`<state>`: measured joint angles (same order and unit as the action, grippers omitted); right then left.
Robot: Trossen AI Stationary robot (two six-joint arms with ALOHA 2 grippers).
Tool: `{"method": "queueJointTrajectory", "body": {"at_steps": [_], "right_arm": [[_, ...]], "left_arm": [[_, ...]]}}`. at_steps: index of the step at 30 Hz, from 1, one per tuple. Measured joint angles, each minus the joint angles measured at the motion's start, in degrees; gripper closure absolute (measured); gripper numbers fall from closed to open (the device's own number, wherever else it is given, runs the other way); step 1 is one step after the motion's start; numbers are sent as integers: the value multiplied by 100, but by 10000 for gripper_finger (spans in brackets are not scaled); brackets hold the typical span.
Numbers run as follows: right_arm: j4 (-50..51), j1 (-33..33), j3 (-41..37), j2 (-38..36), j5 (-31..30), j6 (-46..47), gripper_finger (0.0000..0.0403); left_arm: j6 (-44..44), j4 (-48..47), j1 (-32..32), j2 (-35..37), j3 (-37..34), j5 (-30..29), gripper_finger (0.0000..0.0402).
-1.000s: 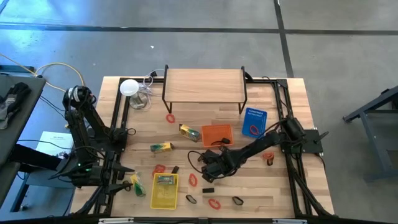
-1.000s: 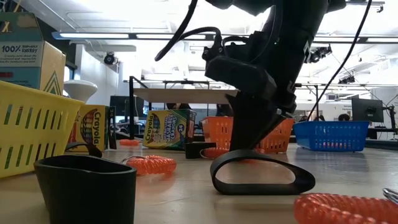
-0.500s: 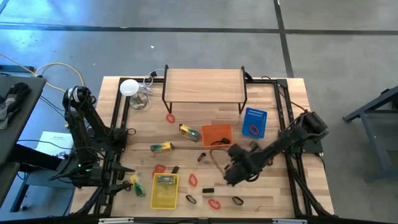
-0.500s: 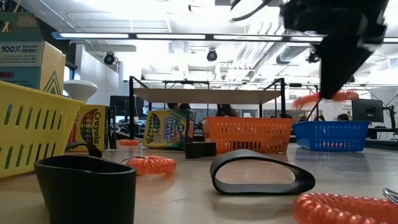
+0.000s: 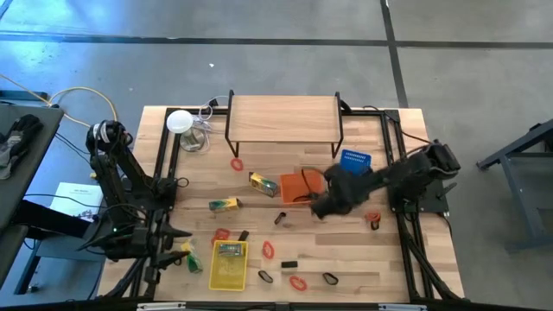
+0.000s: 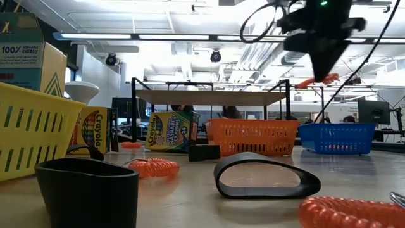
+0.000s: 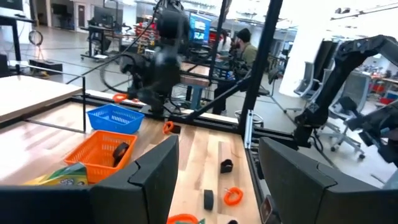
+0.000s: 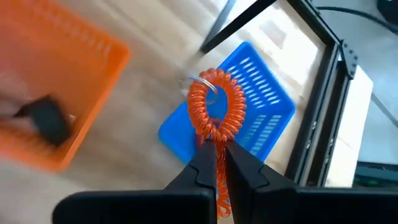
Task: Pick & Place Office Desk Supplies
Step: Put the spring keychain into the blue bin
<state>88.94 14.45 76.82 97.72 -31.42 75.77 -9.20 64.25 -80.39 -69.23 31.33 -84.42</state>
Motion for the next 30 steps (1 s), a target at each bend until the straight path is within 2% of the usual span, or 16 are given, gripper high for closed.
{"method": "queueJointTrajectory", "body": {"at_steps": [5,10,12,17,20,25,30], "right_arm": [[-49,-835,-5,18,61,-376,399],[-139,-1355,-103,11,154,-623,399],[-246,-1555,-333,8,464,-696,399],[-646,-1780,-1019,-14,899,-678,399],[-1089,-1783,-1356,-1,896,-701,395],[-1224,-1788,-1634,-9,701,-843,363],[-1225,-1783,-1629,-38,691,-997,298]], "left_arm": [[394,0,52,0,0,-1,188],[501,0,52,0,0,-1,188],[507,0,52,-1,0,2,188],[517,1,52,-103,0,10,188],[517,-2,52,-239,0,12,188],[568,1,163,-376,0,16,188],[790,4,348,-398,0,25,188]]}}
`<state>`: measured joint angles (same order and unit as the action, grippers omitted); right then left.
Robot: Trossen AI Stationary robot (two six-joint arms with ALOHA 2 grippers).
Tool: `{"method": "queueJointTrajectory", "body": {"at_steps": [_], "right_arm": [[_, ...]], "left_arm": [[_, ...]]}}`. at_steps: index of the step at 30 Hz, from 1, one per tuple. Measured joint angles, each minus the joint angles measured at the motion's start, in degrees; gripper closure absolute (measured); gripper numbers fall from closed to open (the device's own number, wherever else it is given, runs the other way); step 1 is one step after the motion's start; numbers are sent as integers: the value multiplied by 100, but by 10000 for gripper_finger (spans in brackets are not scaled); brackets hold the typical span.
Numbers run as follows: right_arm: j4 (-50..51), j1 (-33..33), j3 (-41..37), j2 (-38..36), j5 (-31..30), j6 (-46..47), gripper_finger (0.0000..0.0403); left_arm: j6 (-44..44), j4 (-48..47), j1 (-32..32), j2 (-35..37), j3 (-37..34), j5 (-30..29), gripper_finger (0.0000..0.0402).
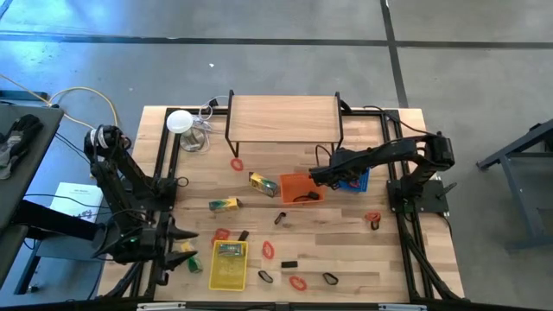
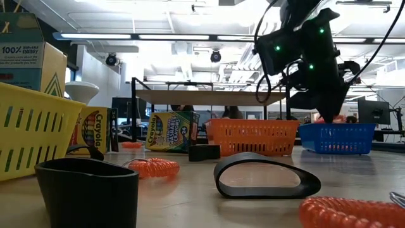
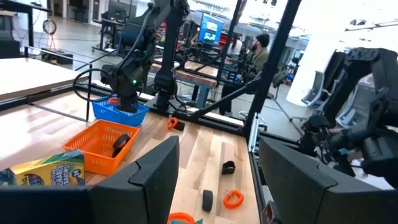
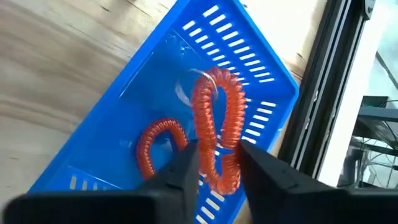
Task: Pick & Place Office Desk Supplies
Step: Put the spring keychain into the blue bin
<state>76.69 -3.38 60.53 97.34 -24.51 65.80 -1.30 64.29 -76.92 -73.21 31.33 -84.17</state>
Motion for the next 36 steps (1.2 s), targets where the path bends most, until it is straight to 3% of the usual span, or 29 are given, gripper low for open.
{"method": "queueJointTrajectory", "body": {"at_steps": [6,11,18,23,25,28,32,36], "right_arm": [[215,0,0,-9,0,32,221],[471,79,0,-9,137,139,193],[565,242,148,-9,27,105,188],[132,212,156,-14,415,-506,188],[180,216,156,-14,180,-479,188],[548,215,156,-14,-463,487,188],[422,204,156,-12,449,225,188],[502,229,156,-11,139,327,188]], "left_arm": [[6,2,143,-2,0,12,188],[-61,-2,150,-2,0,12,188],[-317,-2,150,-2,0,12,188],[-293,-2,150,0,0,16,188],[-294,-2,148,0,0,20,188],[-340,-2,150,0,0,23,188],[-341,-2,150,-1,0,22,188],[-341,-2,150,0,0,20,188]]}}
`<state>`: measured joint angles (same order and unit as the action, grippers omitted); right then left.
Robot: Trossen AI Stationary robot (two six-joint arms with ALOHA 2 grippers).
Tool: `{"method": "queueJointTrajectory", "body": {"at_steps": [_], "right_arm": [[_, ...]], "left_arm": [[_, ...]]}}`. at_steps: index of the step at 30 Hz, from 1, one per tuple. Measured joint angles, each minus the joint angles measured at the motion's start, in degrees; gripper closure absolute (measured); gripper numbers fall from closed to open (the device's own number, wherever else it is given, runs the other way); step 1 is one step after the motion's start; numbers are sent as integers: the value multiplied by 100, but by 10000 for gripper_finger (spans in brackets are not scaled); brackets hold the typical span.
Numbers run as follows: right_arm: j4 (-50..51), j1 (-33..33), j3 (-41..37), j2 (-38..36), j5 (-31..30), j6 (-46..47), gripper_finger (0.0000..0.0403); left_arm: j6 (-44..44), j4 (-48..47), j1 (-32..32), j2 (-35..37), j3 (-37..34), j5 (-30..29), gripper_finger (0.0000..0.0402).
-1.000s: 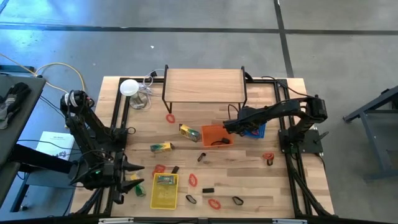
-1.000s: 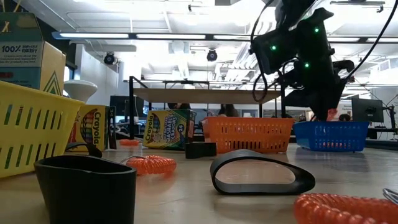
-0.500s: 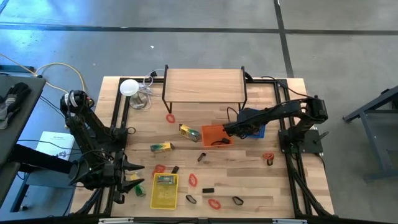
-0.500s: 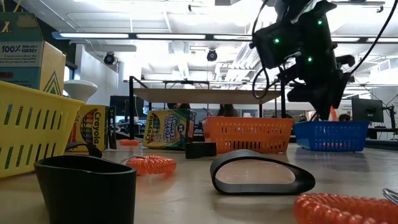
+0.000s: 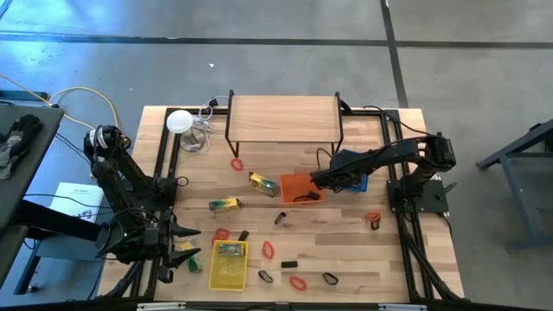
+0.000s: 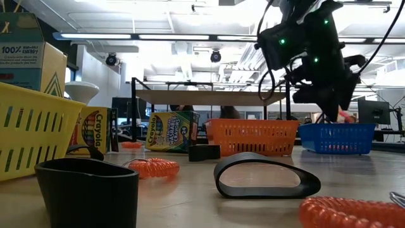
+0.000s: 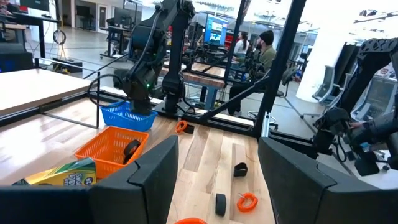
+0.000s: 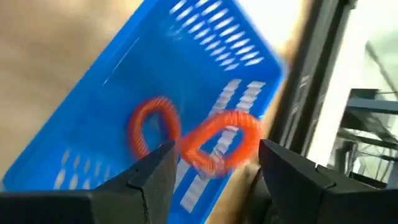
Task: Pick & Place Office Desk Supplies
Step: Put the spring keychain into the blue bin, then put the rubberband into the orange bin
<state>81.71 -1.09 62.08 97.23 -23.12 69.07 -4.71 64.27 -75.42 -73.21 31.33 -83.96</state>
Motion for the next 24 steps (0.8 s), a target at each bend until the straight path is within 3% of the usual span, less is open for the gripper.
{"method": "queueJointTrajectory", "body": {"at_steps": [5,13,19,24], "right_arm": [[219,71,0,-110,-550,579,188],[261,552,23,-619,-526,836,188],[9,1751,24,-1311,-116,1789,188],[-799,2842,26,-1506,160,1645,188]], "left_arm": [[28,0,0,0,0,-2,188],[42,-2,0,0,0,-7,188],[42,-4,-2,0,0,-8,188],[42,-2,-2,0,0,-7,188]]}}
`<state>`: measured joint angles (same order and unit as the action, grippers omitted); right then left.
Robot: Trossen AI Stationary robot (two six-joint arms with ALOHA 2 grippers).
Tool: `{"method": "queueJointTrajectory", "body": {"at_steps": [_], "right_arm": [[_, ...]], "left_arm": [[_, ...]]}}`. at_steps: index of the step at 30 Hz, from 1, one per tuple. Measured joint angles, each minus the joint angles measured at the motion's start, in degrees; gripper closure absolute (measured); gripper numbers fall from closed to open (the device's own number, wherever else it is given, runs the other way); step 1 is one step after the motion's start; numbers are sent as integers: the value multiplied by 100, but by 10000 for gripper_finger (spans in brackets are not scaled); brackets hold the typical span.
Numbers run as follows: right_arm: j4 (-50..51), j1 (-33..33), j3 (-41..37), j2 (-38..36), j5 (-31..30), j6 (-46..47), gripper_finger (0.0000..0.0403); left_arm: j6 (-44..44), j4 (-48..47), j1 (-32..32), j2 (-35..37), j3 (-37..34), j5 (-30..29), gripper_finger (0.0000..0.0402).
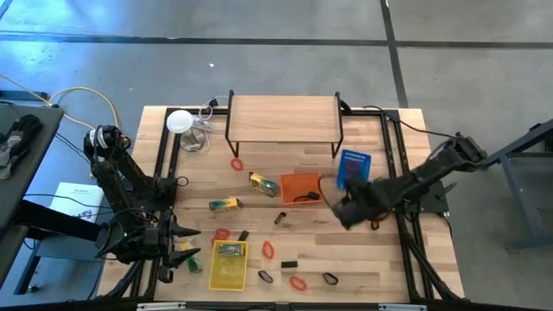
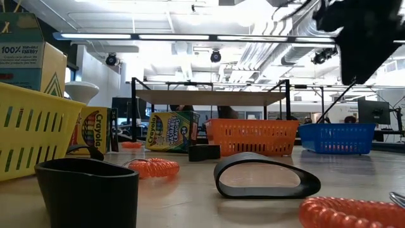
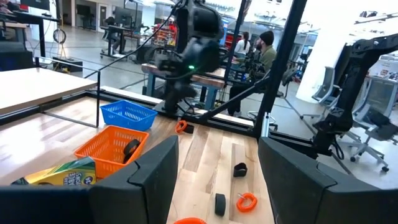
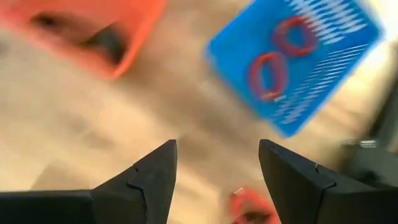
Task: Pick & Place Office Desk Supplies
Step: Put the rubberband into the orange bin
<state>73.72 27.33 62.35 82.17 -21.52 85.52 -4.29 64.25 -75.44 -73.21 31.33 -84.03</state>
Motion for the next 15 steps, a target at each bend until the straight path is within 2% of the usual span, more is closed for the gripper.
{"method": "queueJointTrajectory", "body": {"at_steps": [2,4,9,15], "right_arm": [[-386,392,0,10,283,85,188],[-736,684,1,35,842,331,188],[-828,1196,0,195,1754,2021,188],[-333,1537,-44,591,2042,2734,188]], "left_arm": [[0,0,0,0,0,-1,188],[0,0,0,0,0,0,188],[0,0,0,0,0,0,188],[157,5,0,-86,0,0,188]]}}
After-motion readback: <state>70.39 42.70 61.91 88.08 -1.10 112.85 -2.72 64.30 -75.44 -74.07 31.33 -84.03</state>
